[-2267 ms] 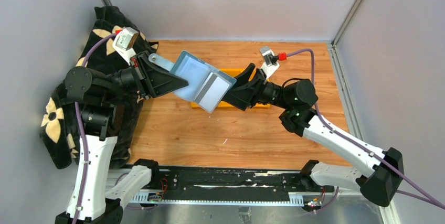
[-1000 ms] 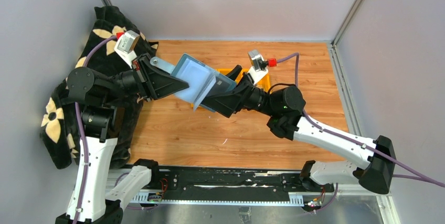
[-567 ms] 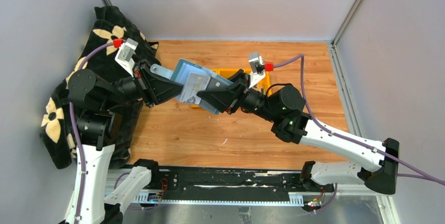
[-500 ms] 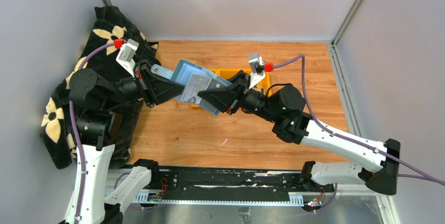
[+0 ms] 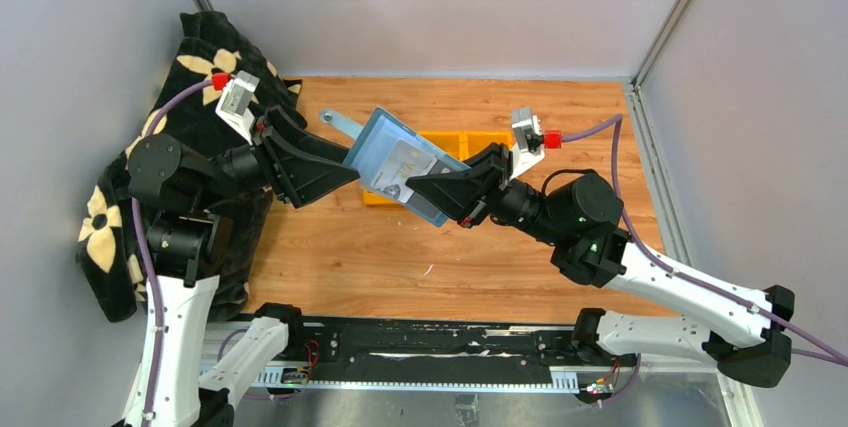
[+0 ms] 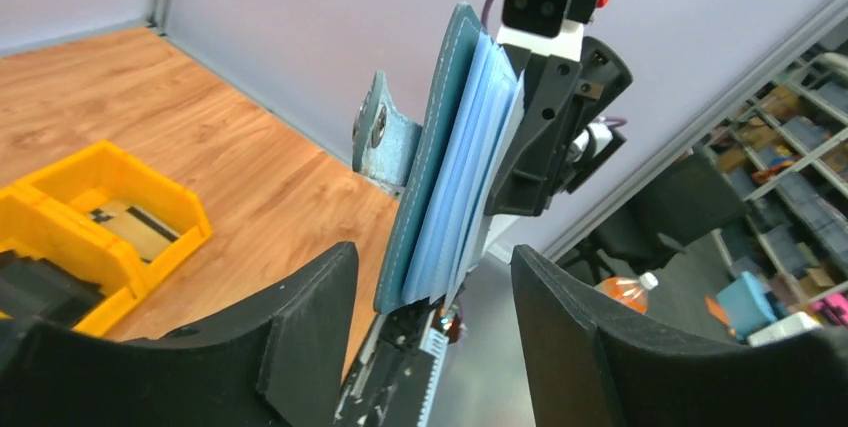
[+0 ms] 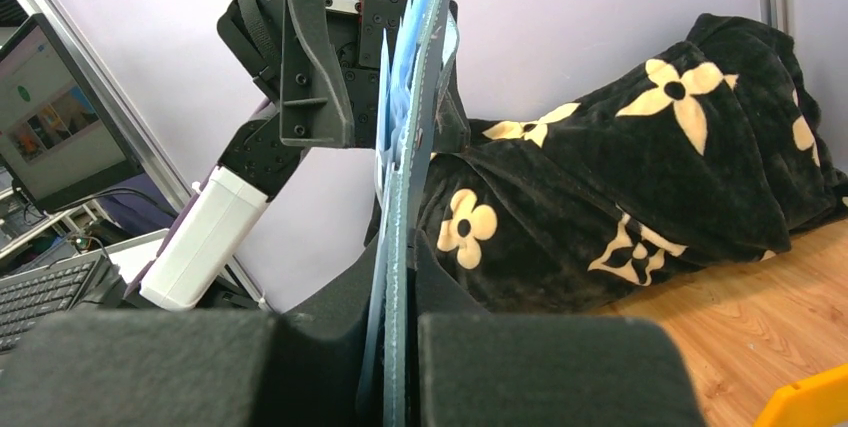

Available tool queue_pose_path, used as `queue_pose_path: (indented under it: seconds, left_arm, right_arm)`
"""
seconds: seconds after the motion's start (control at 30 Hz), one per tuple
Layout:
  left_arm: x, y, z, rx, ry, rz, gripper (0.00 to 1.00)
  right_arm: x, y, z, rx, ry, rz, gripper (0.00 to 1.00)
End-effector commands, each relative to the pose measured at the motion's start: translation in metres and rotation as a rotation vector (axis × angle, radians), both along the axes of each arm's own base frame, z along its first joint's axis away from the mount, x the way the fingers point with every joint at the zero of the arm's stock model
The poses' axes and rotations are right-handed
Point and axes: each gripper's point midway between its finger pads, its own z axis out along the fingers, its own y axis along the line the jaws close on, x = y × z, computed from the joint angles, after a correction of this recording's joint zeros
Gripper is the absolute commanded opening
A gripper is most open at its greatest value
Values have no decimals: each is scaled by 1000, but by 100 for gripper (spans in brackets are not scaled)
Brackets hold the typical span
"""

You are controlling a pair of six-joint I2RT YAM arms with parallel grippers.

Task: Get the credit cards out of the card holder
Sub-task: Remove the credit card from the card holder.

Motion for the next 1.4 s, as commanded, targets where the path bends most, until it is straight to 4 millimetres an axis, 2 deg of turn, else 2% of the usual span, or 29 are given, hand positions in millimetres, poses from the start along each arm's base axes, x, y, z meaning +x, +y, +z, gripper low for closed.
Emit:
queue_pose_path:
  seconds: [0.0,0.23,0.4,0.6,0.77,0.83,0.9,1.03,1.13,1.27,1.37]
  left_arm:
    - [-15,-4,18,-103,18,-85,66]
    - [-18,-5,8,-99,51,-109,66]
    - [-22,-5,0,-90,63,-126,61]
    - [-22,-4,-7,-88,52,-110,51]
    - [-5,-2,-18,-30,78,-30,29]
    - [-2,-3,-14,-38,81,-29,19]
    - [-2,-3,-8,-51,97,-37,15]
    - [-4,-4,1,-68,96,-60,11]
    - [-6,-5,5,-74,91,-70,10]
    - [-8,-5,7,-75,92,-81,10]
    - [-10,-5,7,-73,93,-91,12]
  right_arm:
    - [-5,1,2,-4,-24,14,2]
    - [-10,19,8,-19,-37,86,2]
    - [-7,28,13,-18,-31,95,2]
    - [-7,40,18,-22,-11,132,2]
    - [-10,43,19,-26,-4,159,4]
    - [-11,41,15,-28,10,176,15]
    - [-12,33,15,-12,20,194,23]
    - [-14,10,9,33,33,231,25]
    - [-14,-5,2,59,39,239,20]
    - [-12,-12,-2,61,44,228,1]
    - [-17,-13,0,61,25,247,0]
